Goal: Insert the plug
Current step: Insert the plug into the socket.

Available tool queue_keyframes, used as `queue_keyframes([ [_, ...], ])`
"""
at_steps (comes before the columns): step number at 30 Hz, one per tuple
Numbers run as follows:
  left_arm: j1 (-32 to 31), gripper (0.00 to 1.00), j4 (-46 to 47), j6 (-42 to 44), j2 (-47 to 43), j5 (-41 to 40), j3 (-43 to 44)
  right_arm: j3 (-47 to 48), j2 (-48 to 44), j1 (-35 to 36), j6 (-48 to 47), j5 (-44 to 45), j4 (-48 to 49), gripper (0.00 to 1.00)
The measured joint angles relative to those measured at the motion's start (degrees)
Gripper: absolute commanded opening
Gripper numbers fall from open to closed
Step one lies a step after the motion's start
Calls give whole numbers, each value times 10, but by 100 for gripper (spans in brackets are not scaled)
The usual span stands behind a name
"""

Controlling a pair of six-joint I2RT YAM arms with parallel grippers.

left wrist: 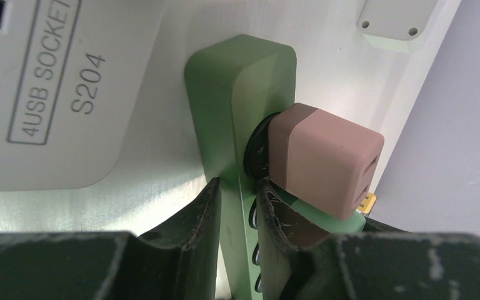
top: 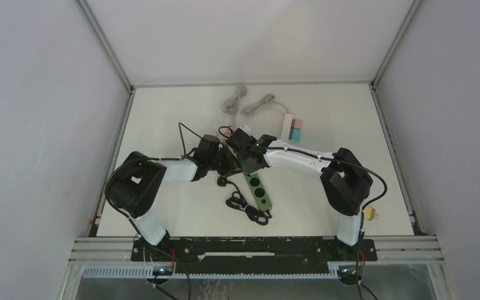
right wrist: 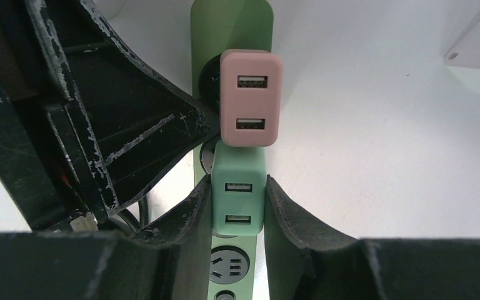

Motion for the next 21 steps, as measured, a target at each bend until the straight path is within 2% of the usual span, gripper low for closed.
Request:
queue_keyframes([
  [11,0,29,0,0,0,0,0,3,0,-25,1,-46,-3,0],
  [21,1,29,0,0,0,1,0,16,16,0,-12,-7,-12,0],
])
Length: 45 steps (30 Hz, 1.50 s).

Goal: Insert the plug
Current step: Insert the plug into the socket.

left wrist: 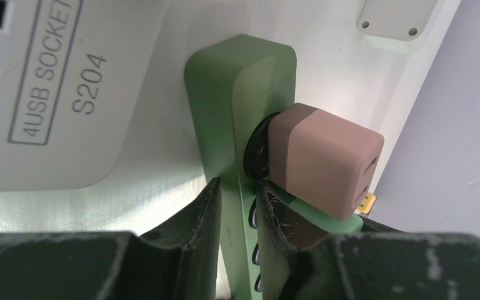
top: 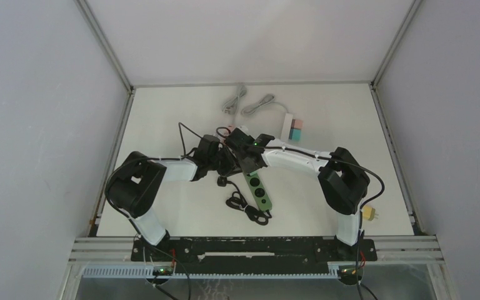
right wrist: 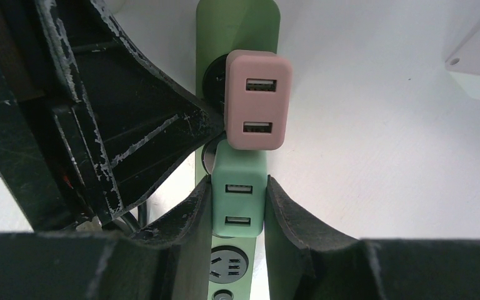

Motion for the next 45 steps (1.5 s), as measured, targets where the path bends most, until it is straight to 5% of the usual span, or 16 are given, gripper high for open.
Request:
queue_keyframes([
  [45,0,28,0,-1,0,0,0,-54,-14,-29,3,-51,59,0],
])
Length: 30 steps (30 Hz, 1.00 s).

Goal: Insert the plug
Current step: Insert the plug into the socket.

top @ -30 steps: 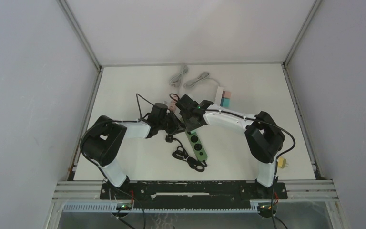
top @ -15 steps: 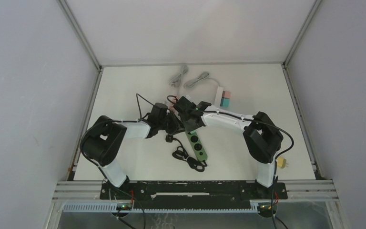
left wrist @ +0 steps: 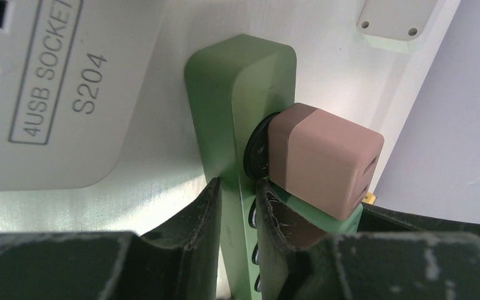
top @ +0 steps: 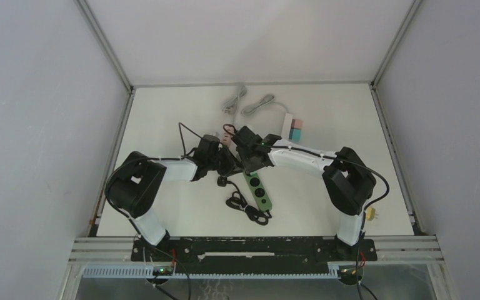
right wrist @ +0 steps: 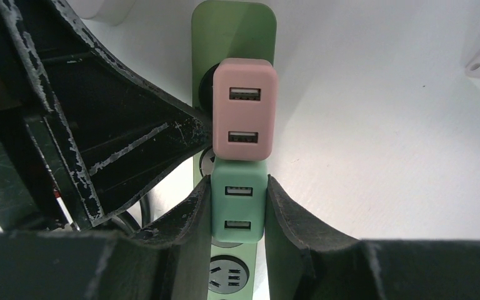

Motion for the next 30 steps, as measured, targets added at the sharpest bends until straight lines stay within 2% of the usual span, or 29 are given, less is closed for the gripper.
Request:
queue_keyframes([
  [11,0,27,0,-5,0,0,0,0,8,29,-3,63,0,0],
  [20,1,26,0,-9,-1,2,-2,-19,-4,6,1,17,17,0],
  [30,1,26,0,-9,-1,2,-2,-17,5,19,-1,41,18,0],
])
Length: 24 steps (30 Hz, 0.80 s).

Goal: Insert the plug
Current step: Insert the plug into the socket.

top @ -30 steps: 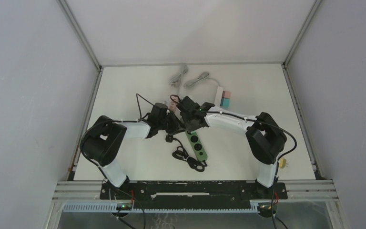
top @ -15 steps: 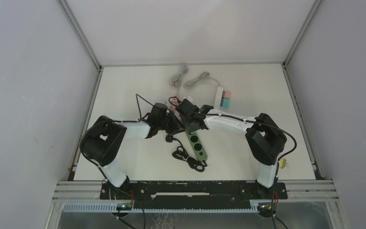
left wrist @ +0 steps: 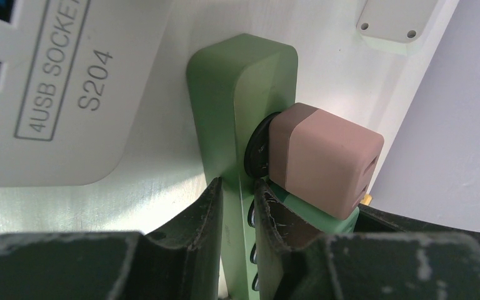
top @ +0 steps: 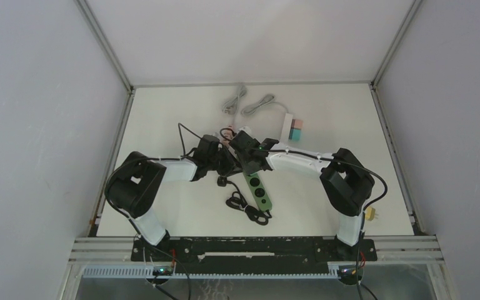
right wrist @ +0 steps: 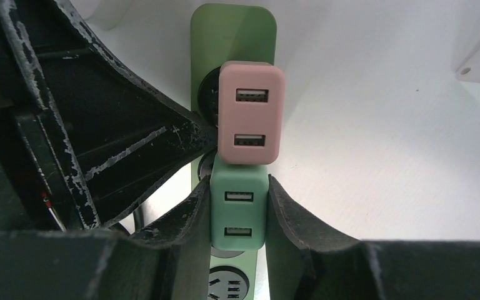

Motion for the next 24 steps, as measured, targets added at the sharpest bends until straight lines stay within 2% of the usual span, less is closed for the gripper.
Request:
queue_keyframes([
  [13,0,26,0,0,-1,0,0,3,1,-5,3,-6,-4,2],
  [15,0,26,0,0,-1,0,0,6,1,-5,3,-7,-8,10],
  [20,0,27,0,0,-1,1,0,25,-2,-5,3,-10,-23,48],
  [24,0,27,0,0,-1,1,0,27,9,-4,12,-46,-42,63],
])
